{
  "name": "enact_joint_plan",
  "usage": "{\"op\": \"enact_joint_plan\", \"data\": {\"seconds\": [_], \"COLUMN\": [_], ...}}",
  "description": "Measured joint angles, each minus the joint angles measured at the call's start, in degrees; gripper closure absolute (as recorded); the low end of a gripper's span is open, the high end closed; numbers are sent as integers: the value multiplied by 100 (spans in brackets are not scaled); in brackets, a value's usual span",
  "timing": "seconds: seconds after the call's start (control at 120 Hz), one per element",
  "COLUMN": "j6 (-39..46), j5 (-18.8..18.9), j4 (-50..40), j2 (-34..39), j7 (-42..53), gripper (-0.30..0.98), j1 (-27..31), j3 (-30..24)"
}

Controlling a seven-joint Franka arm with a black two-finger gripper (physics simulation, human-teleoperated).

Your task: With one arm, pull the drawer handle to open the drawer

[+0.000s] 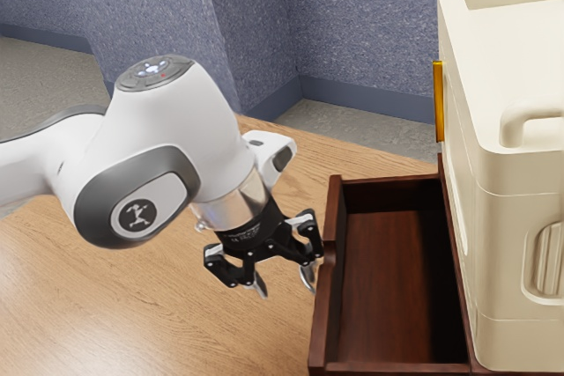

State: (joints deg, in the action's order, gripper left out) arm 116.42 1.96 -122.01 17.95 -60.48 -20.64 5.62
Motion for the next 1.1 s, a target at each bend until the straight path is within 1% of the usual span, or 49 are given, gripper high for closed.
{"op": "enact_joint_plan", "data": {"seconds": [0.108,0.433,0.508,0.55,0.583,0.65,0.675,0.708,0.733,0.767,0.825,0.883,1.0,1.1], "j6": [12,25,10,-71,-234,-891,-1198,-1562,-1803,-2127,-2604,-2961,-3417,-3639], "j5": [13,274,366,429,420,80,54,61,73,137,253,296,287,230], "j4": [-21,69,186,408,847,2317,2838,3232,3380,3483,3403,3259,3143,2998], "j2": [24,106,194,241,198,-169,-282,-345,-360,-377,-396,-443,-498,-509], "j7": [0,10,4,-18,-96,-466,-624,-819,-938,-1067,-1279,-1470,-1797,-2029], "gripper": [28,27,27,27,24,18,16,13,12,10,8,6,3,2], "j1": [-1,-63,-87,-91,-74,91,141,204,356,605,1161,1533,1704,1735], "j3": [1,1,0,-4,1,238,274,318,333,273,-33,-109,3,-315]}}
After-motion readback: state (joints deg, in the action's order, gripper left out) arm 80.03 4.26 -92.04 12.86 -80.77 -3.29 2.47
